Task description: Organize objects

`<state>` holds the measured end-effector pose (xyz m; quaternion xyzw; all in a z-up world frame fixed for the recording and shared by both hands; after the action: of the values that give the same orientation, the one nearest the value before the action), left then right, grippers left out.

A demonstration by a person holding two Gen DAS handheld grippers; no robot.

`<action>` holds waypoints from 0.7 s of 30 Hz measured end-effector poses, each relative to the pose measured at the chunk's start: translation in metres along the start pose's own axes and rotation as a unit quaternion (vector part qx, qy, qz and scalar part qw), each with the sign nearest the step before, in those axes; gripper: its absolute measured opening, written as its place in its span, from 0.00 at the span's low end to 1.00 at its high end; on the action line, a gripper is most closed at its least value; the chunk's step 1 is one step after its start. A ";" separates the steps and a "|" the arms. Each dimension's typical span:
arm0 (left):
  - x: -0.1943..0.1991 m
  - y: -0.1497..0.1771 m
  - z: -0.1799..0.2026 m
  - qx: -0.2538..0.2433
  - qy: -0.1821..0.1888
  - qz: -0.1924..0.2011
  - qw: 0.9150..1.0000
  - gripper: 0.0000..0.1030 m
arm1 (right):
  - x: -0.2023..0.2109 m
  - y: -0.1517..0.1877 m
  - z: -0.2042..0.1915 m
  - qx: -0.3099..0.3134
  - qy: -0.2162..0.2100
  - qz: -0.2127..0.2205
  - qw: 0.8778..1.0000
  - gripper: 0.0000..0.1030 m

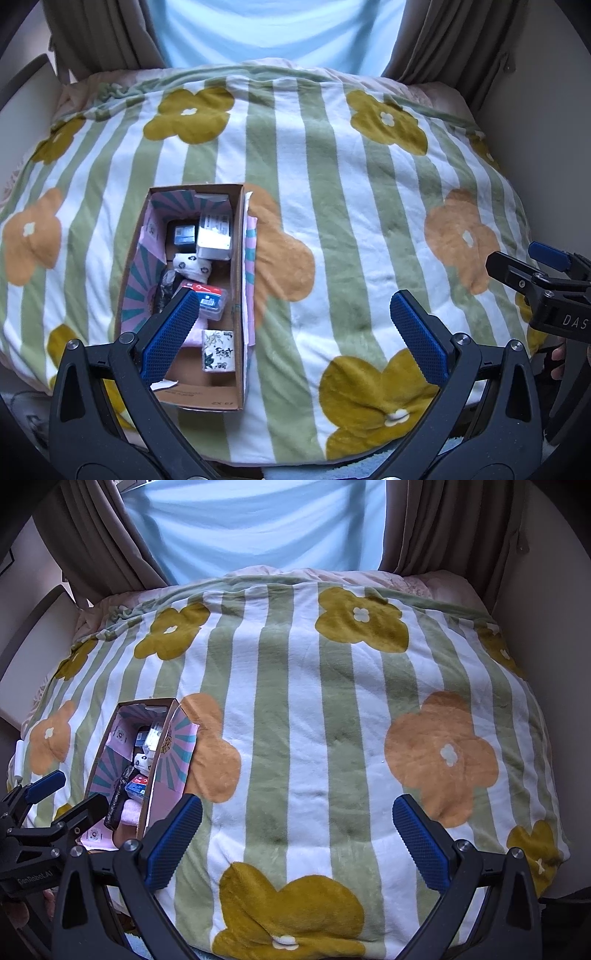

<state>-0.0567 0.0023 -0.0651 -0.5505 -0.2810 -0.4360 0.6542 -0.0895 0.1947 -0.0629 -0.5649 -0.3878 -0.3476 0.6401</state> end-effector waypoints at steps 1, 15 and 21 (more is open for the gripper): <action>0.000 0.000 0.000 0.001 0.000 0.000 1.000 1.00 | 0.000 0.000 0.000 -0.001 0.000 0.000 1.000 0.99; 0.002 0.001 0.003 0.005 -0.013 -0.004 1.000 1.00 | 0.007 -0.005 -0.001 -0.001 0.002 0.011 1.000 0.99; 0.007 0.005 -0.003 0.018 -0.018 0.004 1.000 1.00 | 0.006 -0.005 -0.001 -0.001 0.002 0.007 1.000 0.99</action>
<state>-0.0496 -0.0018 -0.0624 -0.5475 -0.2981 -0.4182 0.6607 -0.0905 0.1934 -0.0553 -0.5678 -0.3820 -0.3448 0.6424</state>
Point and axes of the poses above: each gripper's, at about its wrist camera, not at the fingertips, and x roughly against the way its jaws point, z to its right, y to its underside, the point moved 7 cm from there along -x, roughly the way its jaws point, and after that the axes turned 7 degrees about y, right-handed, at the moved point
